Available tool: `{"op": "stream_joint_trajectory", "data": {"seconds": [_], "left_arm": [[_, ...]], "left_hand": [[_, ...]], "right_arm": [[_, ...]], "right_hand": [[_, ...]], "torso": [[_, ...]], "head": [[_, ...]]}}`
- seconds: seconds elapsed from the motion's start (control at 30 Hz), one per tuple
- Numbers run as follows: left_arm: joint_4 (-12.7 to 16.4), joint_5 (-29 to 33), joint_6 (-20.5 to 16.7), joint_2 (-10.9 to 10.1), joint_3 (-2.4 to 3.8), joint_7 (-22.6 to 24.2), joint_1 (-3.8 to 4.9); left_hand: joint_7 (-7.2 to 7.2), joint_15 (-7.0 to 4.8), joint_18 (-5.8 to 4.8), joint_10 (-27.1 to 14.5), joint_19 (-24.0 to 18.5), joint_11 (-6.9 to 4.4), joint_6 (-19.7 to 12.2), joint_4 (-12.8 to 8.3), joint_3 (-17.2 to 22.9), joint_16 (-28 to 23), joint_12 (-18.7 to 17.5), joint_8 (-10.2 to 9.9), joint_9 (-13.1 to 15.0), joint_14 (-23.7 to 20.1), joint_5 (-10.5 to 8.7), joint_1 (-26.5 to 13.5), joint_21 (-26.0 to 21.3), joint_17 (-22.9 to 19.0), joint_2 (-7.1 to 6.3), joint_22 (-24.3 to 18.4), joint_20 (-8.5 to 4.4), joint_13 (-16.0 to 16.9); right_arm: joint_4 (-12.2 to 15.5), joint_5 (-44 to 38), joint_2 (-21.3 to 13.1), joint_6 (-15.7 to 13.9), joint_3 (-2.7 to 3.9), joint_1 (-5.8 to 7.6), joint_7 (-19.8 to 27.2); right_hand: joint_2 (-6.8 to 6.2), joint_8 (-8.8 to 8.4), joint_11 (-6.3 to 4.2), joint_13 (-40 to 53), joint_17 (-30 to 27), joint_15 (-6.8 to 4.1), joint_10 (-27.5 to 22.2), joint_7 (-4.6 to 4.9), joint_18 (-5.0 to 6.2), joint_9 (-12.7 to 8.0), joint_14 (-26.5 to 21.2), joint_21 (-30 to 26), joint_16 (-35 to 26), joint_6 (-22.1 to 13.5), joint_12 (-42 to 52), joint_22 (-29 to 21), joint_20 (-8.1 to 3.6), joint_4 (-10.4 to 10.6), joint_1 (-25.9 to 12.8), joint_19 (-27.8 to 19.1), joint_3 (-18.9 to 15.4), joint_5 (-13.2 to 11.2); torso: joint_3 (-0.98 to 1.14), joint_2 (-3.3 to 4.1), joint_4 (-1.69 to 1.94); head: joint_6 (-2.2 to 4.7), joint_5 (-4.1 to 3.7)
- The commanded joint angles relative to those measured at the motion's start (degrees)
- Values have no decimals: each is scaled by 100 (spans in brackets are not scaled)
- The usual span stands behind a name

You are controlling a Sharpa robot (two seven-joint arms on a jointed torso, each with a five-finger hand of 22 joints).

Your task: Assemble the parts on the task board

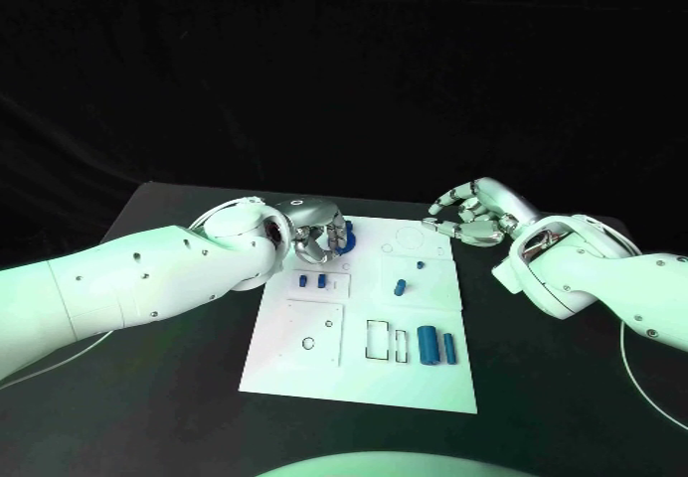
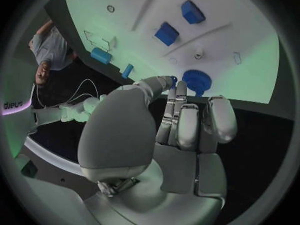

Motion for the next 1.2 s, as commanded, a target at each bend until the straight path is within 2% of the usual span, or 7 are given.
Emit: {"op": "stream_joint_trajectory", "data": {"seconds": [0.03,0.13,0.43,0.73,1.2], "left_arm": [[110,226,7,-107,20,-17,11],[151,261,95,-220,30,-51,12],[146,334,340,-374,33,-124,13],[46,333,436,-358,18,-156,11],[-65,321,491,-263,-11,-143,3]], "left_hand": [[8,13,-62,45,34,-6,37,0,-8,2,-41,-32,0,23,-21,-67,33,-8,12,9,-15,-10],[8,13,-62,45,34,-6,37,0,-8,2,-41,-32,0,23,-21,-67,33,-8,12,9,-15,-10],[5,12,-61,55,32,-8,42,-4,-13,-8,-58,-37,1,17,-24,-81,32,-36,4,7,-17,-13],[3,12,-62,58,32,-8,44,-6,-14,-8,-65,-39,1,17,-25,-85,33,-38,2,8,-18,-14],[0,11,-60,65,27,-9,46,-9,-15,-9,-82,-46,2,15,-26,-93,27,-40,1,0,-20,-17]], "right_arm": [[1,-52,-9,-9,0,-4,24],[-2,-51,-18,-7,0,-4,22],[-7,-52,-25,-4,0,-11,17],[-8,-56,-19,-5,0,-16,16],[-5,-56,-15,-10,0,-17,16]], "right_hand": [[67,18,-39,1225,1193,-38,332,-16,66,-4,525,-21,-35,19,-10,1081,-56,-3,-7,299,-6,24],[67,18,-39,1225,1193,-38,332,-16,66,-4,525,-21,-35,19,-10,1081,-56,-3,-7,299,-6,24],[67,18,-39,1225,1193,-38,332,-16,66,-4,525,-21,-35,19,-10,1081,-56,-3,-7,299,-6,24],[67,18,-39,1225,1193,-38,332,-16,66,-4,525,-21,-35,19,-10,1081,-56,-3,-7,299,-6,24],[67,18,-39,1225,1193,-38,332,-16,66,-4,525,-21,-35,19,-10,1081,-56,-3,-7,299,-6,24]], "torso": [[-6,-2,8],[-6,3,-6],[-12,3,5],[1,13,-13],[2,16,-16]], "head": [[6,-14],[10,-14],[-9,6],[-11,38],[-28,42]]}}
